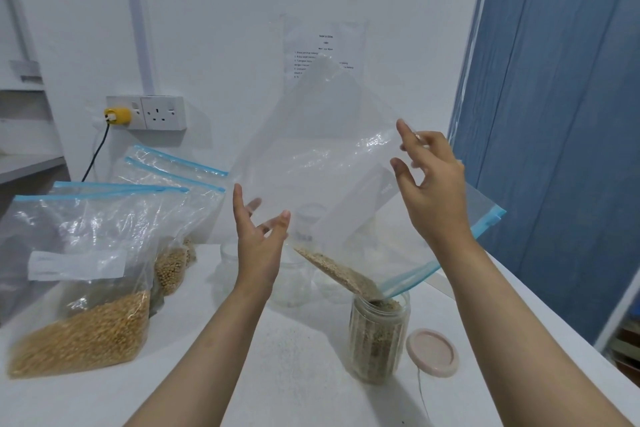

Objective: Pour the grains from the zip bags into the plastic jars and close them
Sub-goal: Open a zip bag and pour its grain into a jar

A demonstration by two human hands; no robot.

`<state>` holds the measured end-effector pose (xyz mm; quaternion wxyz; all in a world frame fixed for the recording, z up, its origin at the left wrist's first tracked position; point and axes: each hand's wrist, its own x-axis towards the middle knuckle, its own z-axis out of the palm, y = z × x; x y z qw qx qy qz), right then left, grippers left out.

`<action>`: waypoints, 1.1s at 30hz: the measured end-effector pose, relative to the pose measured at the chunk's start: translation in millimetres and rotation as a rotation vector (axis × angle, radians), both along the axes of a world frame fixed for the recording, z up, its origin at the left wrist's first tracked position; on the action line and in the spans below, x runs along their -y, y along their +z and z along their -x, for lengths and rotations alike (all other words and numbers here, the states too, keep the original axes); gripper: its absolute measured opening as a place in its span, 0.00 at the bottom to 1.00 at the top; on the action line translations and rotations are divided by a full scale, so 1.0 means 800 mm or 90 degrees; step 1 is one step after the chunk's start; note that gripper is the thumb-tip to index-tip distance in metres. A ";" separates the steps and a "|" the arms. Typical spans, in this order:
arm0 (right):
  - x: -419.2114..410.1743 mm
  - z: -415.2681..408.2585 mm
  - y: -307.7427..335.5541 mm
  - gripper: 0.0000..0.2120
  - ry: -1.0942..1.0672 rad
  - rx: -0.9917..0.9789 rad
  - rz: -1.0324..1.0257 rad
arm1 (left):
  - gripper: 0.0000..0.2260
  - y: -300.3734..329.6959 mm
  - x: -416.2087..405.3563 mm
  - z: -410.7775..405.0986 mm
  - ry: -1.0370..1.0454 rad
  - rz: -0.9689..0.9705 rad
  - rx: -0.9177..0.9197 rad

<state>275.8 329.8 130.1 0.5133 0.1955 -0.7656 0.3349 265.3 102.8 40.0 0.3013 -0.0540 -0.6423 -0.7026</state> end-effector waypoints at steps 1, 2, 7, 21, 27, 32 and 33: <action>0.000 0.001 0.000 0.25 0.003 0.000 -0.002 | 0.39 0.000 0.001 0.000 0.002 0.002 0.000; 0.000 0.001 0.000 0.24 0.008 0.000 -0.004 | 0.39 0.000 0.002 0.000 0.003 0.003 0.000; 0.001 0.003 0.001 0.25 0.020 0.001 0.005 | 0.38 0.001 0.006 0.002 0.005 0.008 -0.010; 0.006 -0.001 0.000 0.24 0.022 -0.018 0.016 | 0.39 0.021 0.025 0.006 0.008 0.008 -0.030; 0.009 0.002 -0.002 0.25 0.017 -0.009 0.014 | 0.38 0.019 0.029 0.006 0.024 0.014 -0.030; 0.010 0.000 -0.002 0.24 0.020 -0.009 0.026 | 0.38 0.017 0.027 0.005 0.014 -0.015 -0.022; 0.010 -0.001 -0.002 0.24 0.023 -0.011 0.026 | 0.37 0.015 0.023 0.004 -0.001 -0.039 -0.011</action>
